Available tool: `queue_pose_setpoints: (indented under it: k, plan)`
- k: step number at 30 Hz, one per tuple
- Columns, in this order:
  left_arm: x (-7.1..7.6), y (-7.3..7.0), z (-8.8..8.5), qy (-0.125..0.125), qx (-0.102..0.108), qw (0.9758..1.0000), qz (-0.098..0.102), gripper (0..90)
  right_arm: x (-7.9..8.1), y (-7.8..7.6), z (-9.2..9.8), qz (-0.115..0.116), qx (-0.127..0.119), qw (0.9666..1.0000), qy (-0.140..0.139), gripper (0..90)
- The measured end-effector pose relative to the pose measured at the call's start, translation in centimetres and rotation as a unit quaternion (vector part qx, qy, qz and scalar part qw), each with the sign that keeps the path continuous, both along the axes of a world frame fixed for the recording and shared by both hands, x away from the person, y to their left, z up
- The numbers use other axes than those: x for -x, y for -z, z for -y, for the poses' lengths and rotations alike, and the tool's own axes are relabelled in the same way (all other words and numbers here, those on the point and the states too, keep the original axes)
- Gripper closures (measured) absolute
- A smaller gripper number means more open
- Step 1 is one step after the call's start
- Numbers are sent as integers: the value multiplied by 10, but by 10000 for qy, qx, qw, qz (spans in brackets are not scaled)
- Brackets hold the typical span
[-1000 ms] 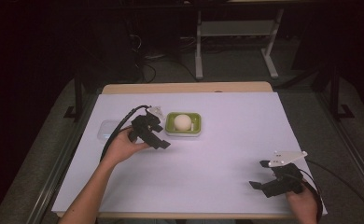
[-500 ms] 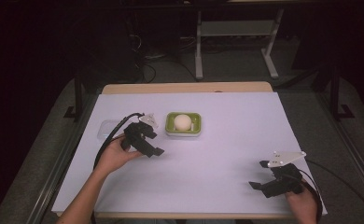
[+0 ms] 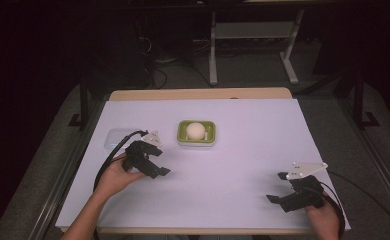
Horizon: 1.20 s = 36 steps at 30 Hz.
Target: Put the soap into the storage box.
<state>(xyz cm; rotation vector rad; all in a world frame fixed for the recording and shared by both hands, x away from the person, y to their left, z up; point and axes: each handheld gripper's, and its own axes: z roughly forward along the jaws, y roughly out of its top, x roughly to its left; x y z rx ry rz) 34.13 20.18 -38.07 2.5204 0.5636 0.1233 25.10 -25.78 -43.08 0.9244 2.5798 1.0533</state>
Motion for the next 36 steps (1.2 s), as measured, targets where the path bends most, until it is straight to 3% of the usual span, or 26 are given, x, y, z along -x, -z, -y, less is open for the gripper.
queue_pose_setpoints:
  k: [14,17,24,36]
  plan:
    - [19,7,-13,-75,238,9997,25,233,0,0,1,-2,1,10000,28,135]
    - [23,8,-14,-2,166,9998,68,233,0,1,1,-7,-15,10000,47,135]
    - [34,16,-17,-60,264,9996,52,226,1,1,2,-13,-15,10000,52,135]
    - [51,42,-32,-188,526,9984,0,226,1,1,0,-25,8,10000,11,135]
